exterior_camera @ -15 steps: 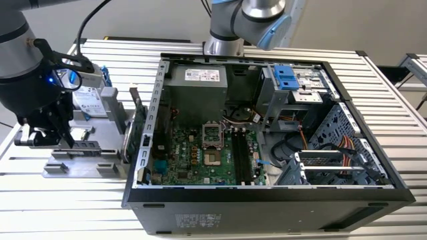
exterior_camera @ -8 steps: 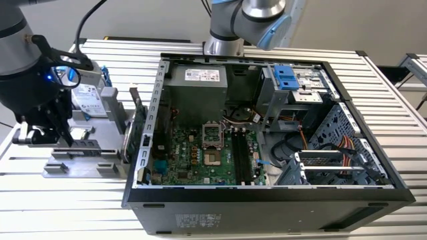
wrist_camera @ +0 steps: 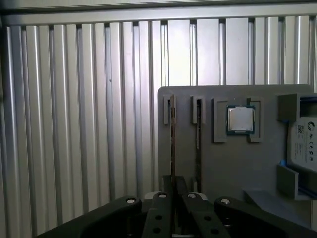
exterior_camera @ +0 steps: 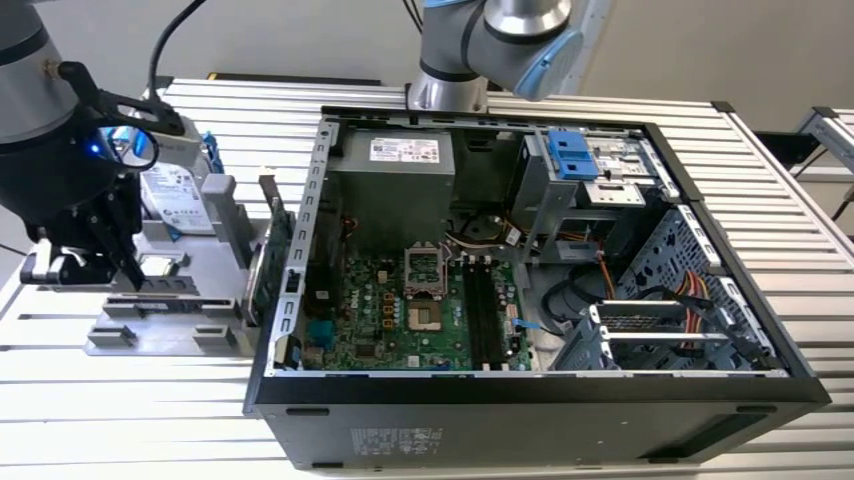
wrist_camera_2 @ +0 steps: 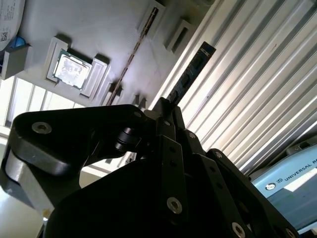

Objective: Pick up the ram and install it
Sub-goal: 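Pick up the ram and move it above insertion slot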

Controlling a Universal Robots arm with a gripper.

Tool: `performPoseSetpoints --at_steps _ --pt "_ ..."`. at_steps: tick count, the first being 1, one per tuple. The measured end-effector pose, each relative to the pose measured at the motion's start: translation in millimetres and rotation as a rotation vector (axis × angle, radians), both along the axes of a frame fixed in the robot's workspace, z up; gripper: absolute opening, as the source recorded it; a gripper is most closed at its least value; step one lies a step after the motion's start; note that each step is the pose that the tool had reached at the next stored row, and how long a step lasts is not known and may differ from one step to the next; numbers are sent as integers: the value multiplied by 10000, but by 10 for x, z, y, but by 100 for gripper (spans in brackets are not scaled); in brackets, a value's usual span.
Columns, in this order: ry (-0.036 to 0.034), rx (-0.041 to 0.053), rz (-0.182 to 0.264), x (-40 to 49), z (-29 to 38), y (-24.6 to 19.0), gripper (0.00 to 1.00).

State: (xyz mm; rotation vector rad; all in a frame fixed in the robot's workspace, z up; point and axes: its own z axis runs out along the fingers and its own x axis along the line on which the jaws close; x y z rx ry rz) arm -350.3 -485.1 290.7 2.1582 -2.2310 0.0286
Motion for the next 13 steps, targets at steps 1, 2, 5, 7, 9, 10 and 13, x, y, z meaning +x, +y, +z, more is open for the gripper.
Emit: performPoseSetpoints --at_steps 1,2,5,7,9,10,13 --pt "0 -1 0 0 8 0 0" --pt "0 0 0 0 15 0 0" --pt "1 0 0 0 37 0 0" --pt "1 0 0 0 51 0 0" --pt "1 -1 0 0 66 0 0" --pt "1 -1 0 0 73 0 0" --pt "1 0 0 0 95 0 0"
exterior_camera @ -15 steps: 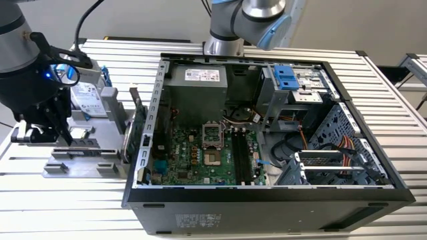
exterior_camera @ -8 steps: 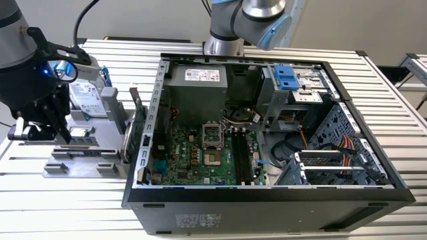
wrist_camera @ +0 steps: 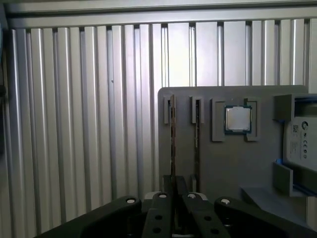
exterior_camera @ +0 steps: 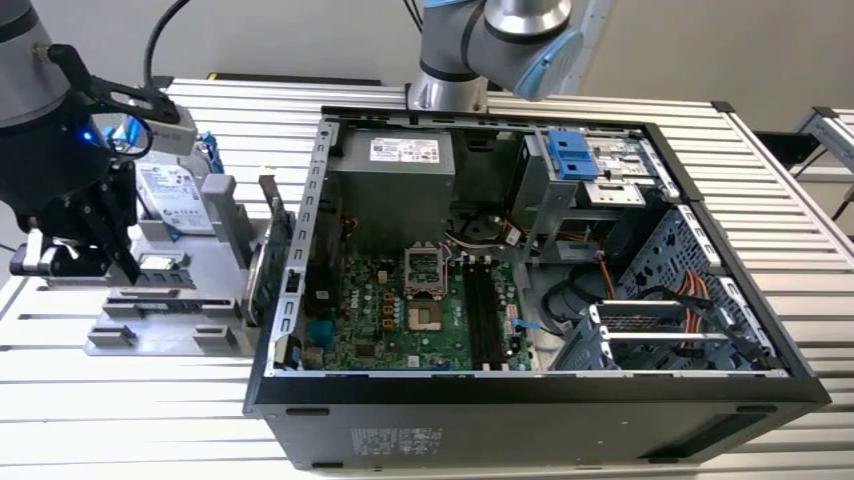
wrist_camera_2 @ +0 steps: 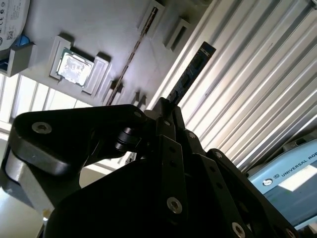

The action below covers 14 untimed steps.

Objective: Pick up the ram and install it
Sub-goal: 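Pick up the ram and move it above insertion slot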

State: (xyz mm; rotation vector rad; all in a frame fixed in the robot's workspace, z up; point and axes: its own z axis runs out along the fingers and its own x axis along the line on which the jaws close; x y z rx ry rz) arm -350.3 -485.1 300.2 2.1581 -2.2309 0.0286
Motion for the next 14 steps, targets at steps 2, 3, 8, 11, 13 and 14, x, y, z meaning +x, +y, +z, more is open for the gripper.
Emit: performPoseSetpoints --at_steps 2,3,8,11,13,14 --pt "0 0 0 0 16 0 0" --pt "0 0 0 0 24 0 0" --pt "-1 0 0 0 65 0 0" --pt "0 0 0 0 90 0 0" --pt "0 0 0 0 104 0 0" --pt "1 0 0 0 112 0 0"
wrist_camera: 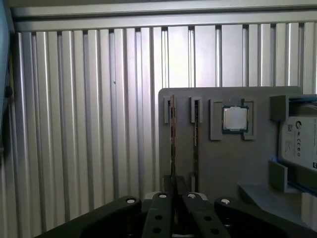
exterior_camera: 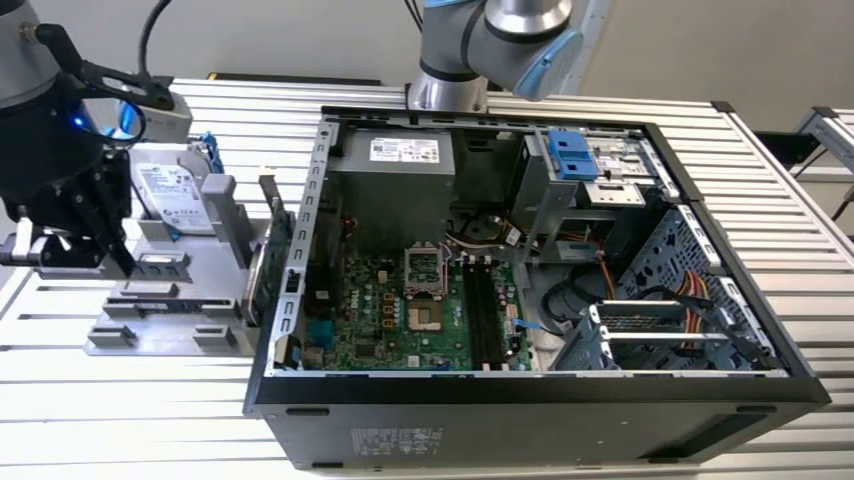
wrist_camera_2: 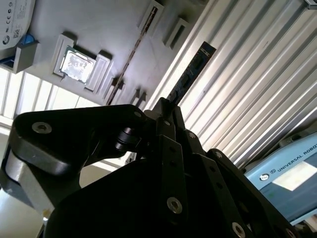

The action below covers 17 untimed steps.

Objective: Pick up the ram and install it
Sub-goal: 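Pick up the ram and move it above insertion slot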

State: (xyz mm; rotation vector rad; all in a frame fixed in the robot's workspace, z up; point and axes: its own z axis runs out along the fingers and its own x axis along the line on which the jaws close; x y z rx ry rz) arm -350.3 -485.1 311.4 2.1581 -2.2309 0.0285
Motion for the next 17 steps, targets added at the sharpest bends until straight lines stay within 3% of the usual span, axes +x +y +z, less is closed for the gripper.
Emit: performPoseSetpoints --at_steps 17 --pt "2 0 0 0 131 0 0"
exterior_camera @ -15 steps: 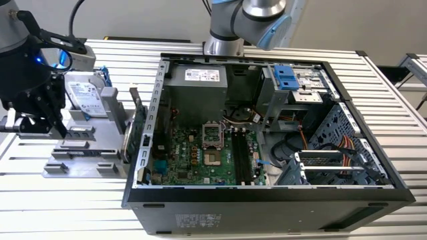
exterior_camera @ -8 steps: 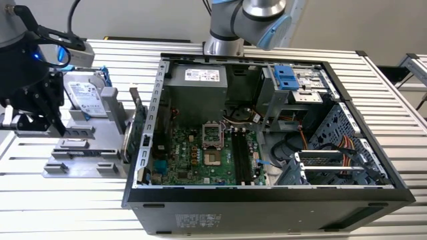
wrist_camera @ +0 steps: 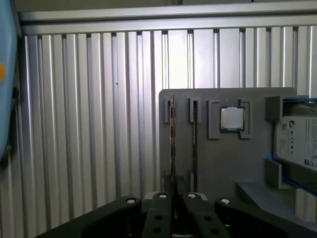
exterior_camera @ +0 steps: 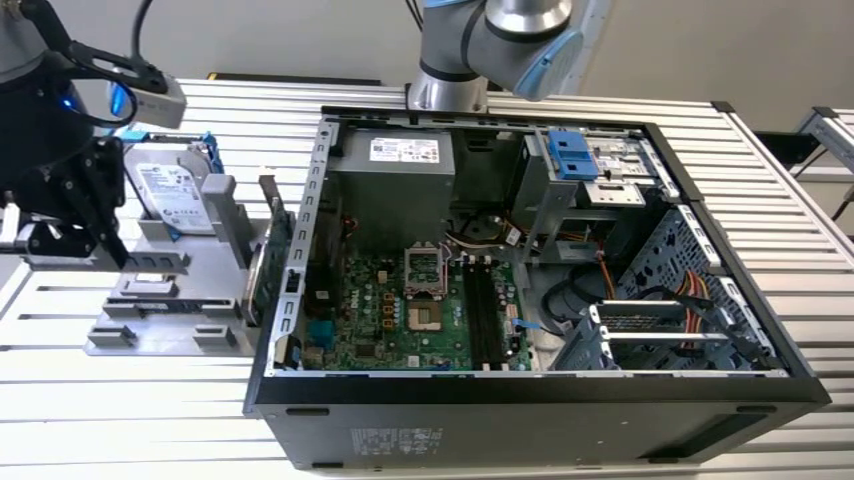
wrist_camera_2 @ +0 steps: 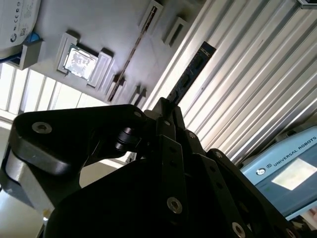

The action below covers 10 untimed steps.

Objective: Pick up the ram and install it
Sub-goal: 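Pick up the ram and move it above insertion slot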

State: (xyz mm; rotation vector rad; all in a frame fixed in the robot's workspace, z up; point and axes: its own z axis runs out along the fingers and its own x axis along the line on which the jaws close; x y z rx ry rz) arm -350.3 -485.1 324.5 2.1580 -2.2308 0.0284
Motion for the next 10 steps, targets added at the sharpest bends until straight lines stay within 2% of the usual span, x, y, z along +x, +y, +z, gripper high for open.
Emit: performPoseSetpoints --at_steps 10 --pt "1 0 0 0 75 0 0"
